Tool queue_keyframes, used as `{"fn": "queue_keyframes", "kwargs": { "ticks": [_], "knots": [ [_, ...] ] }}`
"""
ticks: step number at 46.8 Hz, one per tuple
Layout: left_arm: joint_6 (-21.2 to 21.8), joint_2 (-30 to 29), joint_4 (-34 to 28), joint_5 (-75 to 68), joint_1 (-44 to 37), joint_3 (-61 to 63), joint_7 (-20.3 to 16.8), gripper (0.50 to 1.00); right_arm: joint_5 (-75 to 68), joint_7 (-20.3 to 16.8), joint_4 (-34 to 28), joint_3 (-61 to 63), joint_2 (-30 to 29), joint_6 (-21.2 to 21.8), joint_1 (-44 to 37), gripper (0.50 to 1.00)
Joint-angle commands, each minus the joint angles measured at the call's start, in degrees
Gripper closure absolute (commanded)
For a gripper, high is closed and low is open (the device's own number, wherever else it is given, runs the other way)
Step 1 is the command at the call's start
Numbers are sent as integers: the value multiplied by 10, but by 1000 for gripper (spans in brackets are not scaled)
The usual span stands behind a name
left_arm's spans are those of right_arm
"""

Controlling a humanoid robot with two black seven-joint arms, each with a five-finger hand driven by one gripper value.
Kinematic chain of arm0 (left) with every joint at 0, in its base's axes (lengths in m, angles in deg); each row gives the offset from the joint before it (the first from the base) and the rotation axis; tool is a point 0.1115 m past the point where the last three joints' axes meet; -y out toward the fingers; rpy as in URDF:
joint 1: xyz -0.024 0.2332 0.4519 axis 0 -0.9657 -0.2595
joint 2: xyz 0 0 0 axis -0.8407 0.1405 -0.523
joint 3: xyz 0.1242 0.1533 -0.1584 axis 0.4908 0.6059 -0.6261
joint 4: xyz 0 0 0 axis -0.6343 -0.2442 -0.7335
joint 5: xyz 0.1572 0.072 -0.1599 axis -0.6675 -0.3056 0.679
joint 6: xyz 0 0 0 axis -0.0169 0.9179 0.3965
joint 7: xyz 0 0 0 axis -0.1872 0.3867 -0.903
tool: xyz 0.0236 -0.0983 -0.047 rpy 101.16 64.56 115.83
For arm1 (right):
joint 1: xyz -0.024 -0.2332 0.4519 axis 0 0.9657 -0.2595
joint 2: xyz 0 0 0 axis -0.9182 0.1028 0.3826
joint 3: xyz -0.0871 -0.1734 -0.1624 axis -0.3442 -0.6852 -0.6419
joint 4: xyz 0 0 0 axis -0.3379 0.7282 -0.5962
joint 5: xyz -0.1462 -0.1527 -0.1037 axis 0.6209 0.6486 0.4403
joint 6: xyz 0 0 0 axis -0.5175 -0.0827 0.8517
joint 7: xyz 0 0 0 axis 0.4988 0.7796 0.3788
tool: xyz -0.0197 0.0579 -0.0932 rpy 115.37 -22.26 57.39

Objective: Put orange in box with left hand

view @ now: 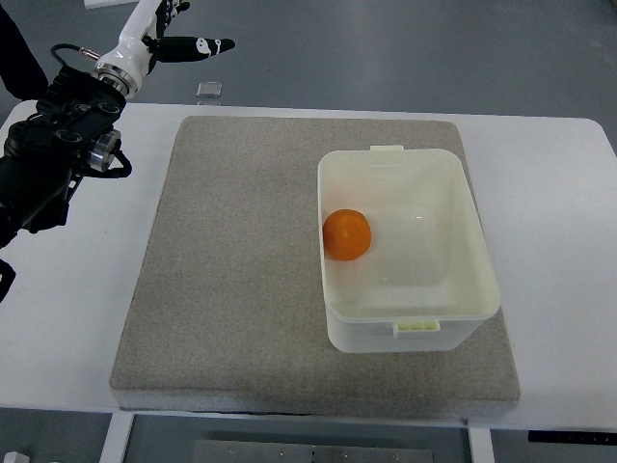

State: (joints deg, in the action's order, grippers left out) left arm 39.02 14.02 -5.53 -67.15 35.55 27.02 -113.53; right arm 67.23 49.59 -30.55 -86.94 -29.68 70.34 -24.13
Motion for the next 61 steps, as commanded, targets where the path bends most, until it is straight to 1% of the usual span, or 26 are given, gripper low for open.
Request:
{"fn": "queue_keyframes", "kwargs": {
  "ticks": [1, 9, 22, 24, 29, 31, 34, 36, 38, 42, 44, 50, 52, 54, 61],
  "knots": [
    [2, 0, 0, 25, -1, -2, 0, 508, 1, 0, 0, 0, 0, 0, 0, 568],
    [0, 0, 0, 56, -12, -36, 0, 508, 1, 0, 0, 0, 0, 0, 0, 568],
    [-5, 2, 2, 57, -34, -129, 0, 508, 1, 0, 0, 0, 0, 0, 0, 568],
    [-4, 7, 1, 58, -36, -138, 23, 508, 0, 0, 0, 0, 0, 0, 0, 568],
    [-5, 9, 1, 62, -37, -165, 105, 508, 1, 0, 0, 0, 0, 0, 0, 568],
    [-5, 9, 1, 74, -37, -183, 142, 508, 1, 0, 0, 0, 0, 0, 0, 568],
    [-12, 10, 1, 106, -45, -216, 189, 508, 1, 0, 0, 0, 0, 0, 0, 568],
    [-22, 10, 1, 130, -50, -235, 208, 508, 1, 0, 0, 0, 0, 0, 0, 568],
    [-33, 11, 1, 149, -52, -246, 218, 508, 1, 0, 0, 0, 0, 0, 1, 568],
    [-51, 11, 1, 181, -53, -253, 220, 506, 1, 0, 0, 0, 0, 0, 0, 568],
    [-68, 10, 0, 197, -56, -254, 219, 506, 1, 0, 0, 0, 0, 0, 0, 568],
    [-150, 10, -8, 239, -70, -280, 216, 504, 1, 0, 0, 0, 0, 0, 0, 568],
    [-169, 11, -12, 240, -74, -287, 214, 504, 1, 0, 0, 0, 0, 0, 0, 568],
    [-180, 11, -19, 240, -76, -291, 211, 504, 0, 0, 0, 0, 0, 0, 0, 568],
    [-195, 18, -33, 246, -77, -318, 205, 500, 1, 0, 0, 0, 0, 0, 0, 568]
  ]
}}
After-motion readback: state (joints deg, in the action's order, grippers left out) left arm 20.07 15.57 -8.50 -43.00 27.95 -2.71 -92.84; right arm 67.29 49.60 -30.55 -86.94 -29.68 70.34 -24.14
